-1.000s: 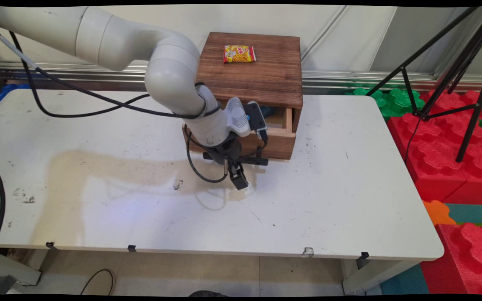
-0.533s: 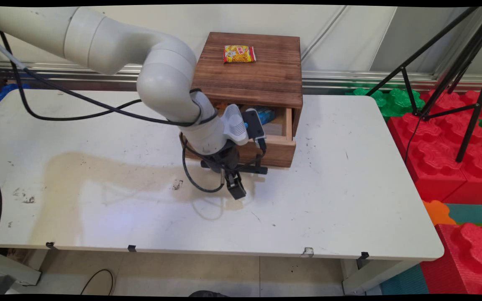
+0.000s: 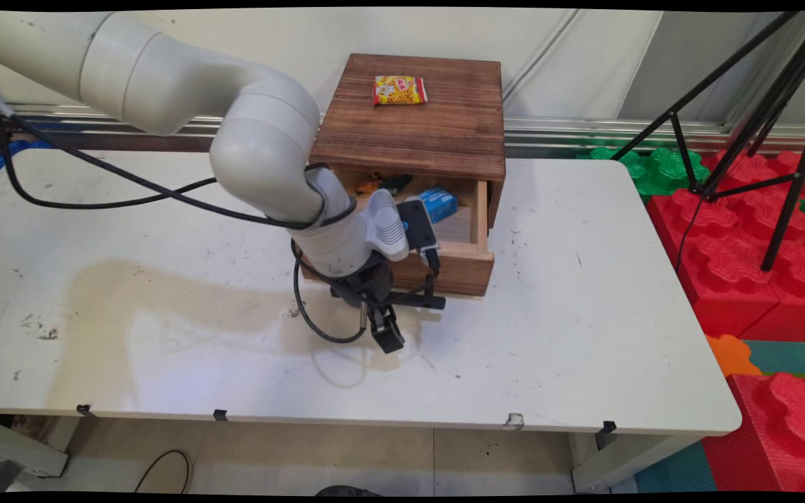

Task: Open the drawer

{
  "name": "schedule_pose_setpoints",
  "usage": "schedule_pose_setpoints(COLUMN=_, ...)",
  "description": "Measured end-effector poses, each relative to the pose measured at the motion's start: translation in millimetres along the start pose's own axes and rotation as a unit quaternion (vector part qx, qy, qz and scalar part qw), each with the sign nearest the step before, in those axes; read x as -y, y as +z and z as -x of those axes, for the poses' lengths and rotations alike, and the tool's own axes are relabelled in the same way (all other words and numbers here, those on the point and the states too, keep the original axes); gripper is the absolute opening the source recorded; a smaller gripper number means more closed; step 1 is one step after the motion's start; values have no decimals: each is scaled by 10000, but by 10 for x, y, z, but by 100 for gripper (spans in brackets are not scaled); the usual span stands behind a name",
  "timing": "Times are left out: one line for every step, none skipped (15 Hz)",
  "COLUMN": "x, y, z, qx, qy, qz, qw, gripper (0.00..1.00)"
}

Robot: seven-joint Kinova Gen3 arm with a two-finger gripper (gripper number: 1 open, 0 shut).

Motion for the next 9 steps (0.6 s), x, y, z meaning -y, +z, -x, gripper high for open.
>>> schedule_pose_setpoints(x=-31, y=-10, z=16, qx=12, qy=-15, qz=5, qw=10000, gripper=100)
schedule_pose_setpoints(x=-63, y=-19, z=34, qx=26, qy=-27, qz=13, qw=10000, gripper=100)
schedule_pose_setpoints(x=-85, y=-25, z=44, qx=35, qy=-29, qz=20, qw=10000, gripper=100)
schedule_pose_setpoints(x=-120, y=-33, z=57, qx=45, qy=-30, qz=35, qw=10000, gripper=100)
schedule_pose_setpoints(x=-144, y=-38, z=66, qx=52, qy=-29, qz=44, qw=10000, gripper=100)
schedule_pose_setpoints(x=-180, y=-46, z=77, qx=61, qy=-25, qz=60, qw=10000, gripper=100)
schedule_pose_setpoints(x=-205, y=-52, z=84, qx=65, qy=-18, qz=71, qw=10000, gripper=100)
schedule_pose_setpoints(x=-240, y=-60, z=94, qx=72, qy=-11, qz=88, qw=9999, gripper=100)
schedule_pose_setpoints(x=-270, y=-68, z=101, qx=76, qy=3, qz=103, qw=9999, gripper=100)
